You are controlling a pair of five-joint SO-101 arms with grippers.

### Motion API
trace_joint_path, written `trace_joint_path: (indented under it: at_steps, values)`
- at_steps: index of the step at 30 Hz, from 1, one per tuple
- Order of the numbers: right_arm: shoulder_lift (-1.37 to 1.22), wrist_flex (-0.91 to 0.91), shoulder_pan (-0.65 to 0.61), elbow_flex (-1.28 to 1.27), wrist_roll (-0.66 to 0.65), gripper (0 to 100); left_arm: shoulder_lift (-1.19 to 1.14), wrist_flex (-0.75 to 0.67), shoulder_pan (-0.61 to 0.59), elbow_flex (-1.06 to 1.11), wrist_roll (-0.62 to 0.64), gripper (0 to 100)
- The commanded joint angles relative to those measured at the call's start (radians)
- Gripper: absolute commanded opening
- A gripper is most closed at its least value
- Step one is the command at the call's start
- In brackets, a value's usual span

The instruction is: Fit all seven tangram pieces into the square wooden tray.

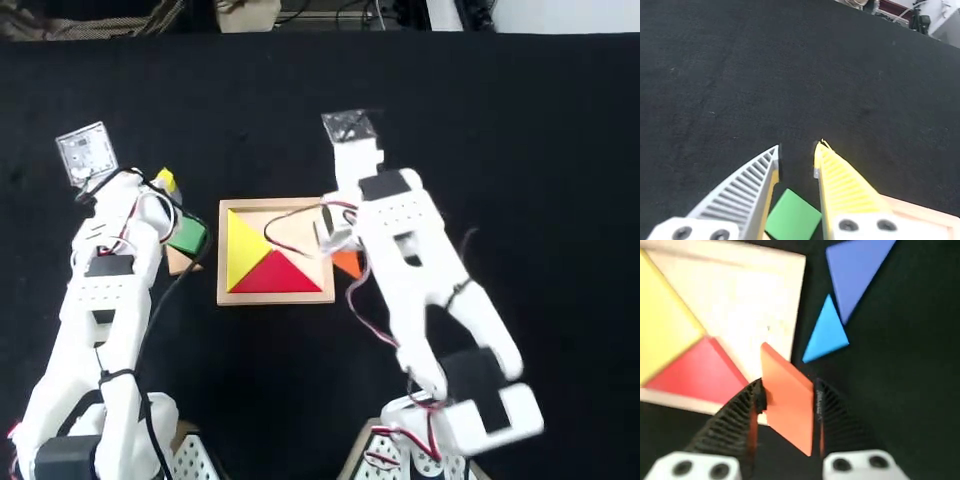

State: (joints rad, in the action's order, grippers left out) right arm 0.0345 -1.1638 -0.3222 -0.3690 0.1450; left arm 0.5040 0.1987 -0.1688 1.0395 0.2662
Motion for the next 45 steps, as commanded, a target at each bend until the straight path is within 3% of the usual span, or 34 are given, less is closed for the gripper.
trace_joint_path:
  at_steps: [1,5,17,23,27,35,39,45]
  values:
    - [-0.097,-0.02,-0.055,0.153,0.075,7.8,0.029,-0.02,-0.048,-0.018,0.012,12]
    - [-0.248,-0.021,-0.118,0.254,0.143,5.1,0.028,-0.066,-0.105,-0.007,0.1,12]
    - [-0.394,-0.029,-0.129,0.357,0.204,5.4,0.028,-0.064,-0.097,-0.007,0.103,12]
    - [-0.394,-0.087,-0.129,0.363,0.21,19.7,0.028,-0.063,-0.088,-0.007,0.103,12]
    - [-0.392,-0.112,-0.135,0.364,0.206,20.7,0.028,-0.063,-0.084,-0.007,0.103,12]
    - [-0.366,-0.114,-0.143,0.39,0.115,18.6,0.028,-0.063,-0.084,-0.005,0.103,12]
    - [-0.274,-0.077,-0.097,0.395,-0.015,0.4,0.028,-0.063,-0.084,-0.005,0.103,12]
    - [-0.263,0.051,-0.014,0.389,-0.157,1.2,0.028,-0.068,-0.084,0.001,0.103,12]
